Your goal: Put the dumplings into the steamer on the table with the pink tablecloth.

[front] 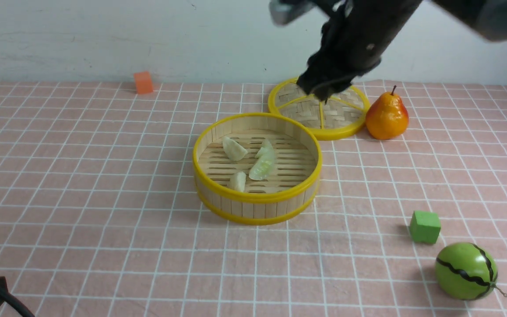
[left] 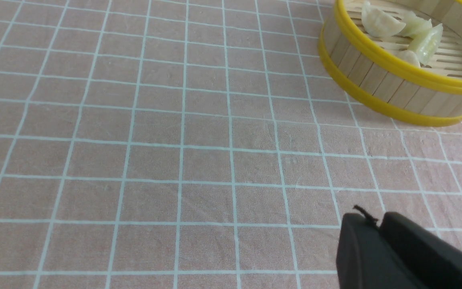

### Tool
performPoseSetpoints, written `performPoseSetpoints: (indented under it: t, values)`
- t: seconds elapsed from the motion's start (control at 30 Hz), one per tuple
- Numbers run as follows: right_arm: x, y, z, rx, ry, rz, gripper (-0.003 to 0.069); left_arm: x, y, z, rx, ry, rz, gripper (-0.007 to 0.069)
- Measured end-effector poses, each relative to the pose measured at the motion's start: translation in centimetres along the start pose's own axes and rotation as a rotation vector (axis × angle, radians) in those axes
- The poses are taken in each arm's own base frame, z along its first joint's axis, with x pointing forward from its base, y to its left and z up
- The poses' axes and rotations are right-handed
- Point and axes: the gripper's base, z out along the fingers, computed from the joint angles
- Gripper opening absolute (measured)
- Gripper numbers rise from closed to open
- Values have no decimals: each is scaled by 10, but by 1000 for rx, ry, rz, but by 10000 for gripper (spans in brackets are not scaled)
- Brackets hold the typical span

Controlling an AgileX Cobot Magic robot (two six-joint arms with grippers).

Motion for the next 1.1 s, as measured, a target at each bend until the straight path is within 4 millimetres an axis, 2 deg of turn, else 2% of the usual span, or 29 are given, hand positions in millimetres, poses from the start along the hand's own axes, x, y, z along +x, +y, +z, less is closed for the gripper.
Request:
performPoseSetpoints:
  t: [0.03, 0.07, 0.1, 0.17, 0.23, 0.27, 0.3, 0.33, 0.37, 0.43, 0.57, 0.63, 0.67, 0.73, 0.8, 0.87, 0.93, 1.1]
  values:
    - [1, -1, -32, 10, -53, 17, 144, 0, 0, 0, 0, 0, 0, 65]
    - [2, -1, -43, 14, -74, 22, 134, 0, 0, 0, 0, 0, 0, 65]
    - [13, -1, -86, 23, -129, 38, 34, 0, 0, 0, 0, 0, 0, 68]
    - [30, 1, -124, 29, -173, 53, -8, 0, 0, 0, 0, 0, 0, 71]
    - [56, 4, -154, 30, -186, 72, -19, 0, 0, 0, 0, 0, 0, 71]
    - [61, 5, -153, 28, -171, 74, -19, 0, 0, 0, 0, 0, 0, 72]
    - [94, 10, -178, 30, -193, 98, -19, 0, 0, 0, 0, 0, 0, 74]
    - [98, 11, -180, 30, -196, 101, -19, 0, 0, 0, 0, 0, 0, 74]
    - [136, 18, -186, 33, -236, 131, -19, 0, 0, 0, 0, 0, 0, 74]
    - [171, 24, -196, 50, -361, 156, -19, 0, 0, 0, 0, 0, 0, 76]
    - [252, 39, -176, 75, -637, 190, -19, 0, 0, 0, 0, 0, 0, 82]
    - [290, 48, -150, 71, -728, 197, -19, 0, 0, 0, 0, 0, 0, 83]
    - [294, 49, -151, 72, -770, 197, -19, 0, 0, 0, 0, 0, 0, 83]
    - [337, 59, -120, 51, -833, 231, -19, 0, 0, 0, 0, 0, 0, 87]
    - [359, 64, -107, 37, -847, 260, -18, 0, 0, 0, 0, 0, 0, 89]
    - [377, 68, -100, 30, -872, 282, -17, 0, 0, 0, 0, 0, 0, 91]
    - [386, 69, -98, 30, -896, 288, -15, 0, 0, 0, -1, 2, 0, 92]
    - [389, 70, -96, 32, -881, 291, -13, 1, 0, 0, -3, 9, 1, 92]
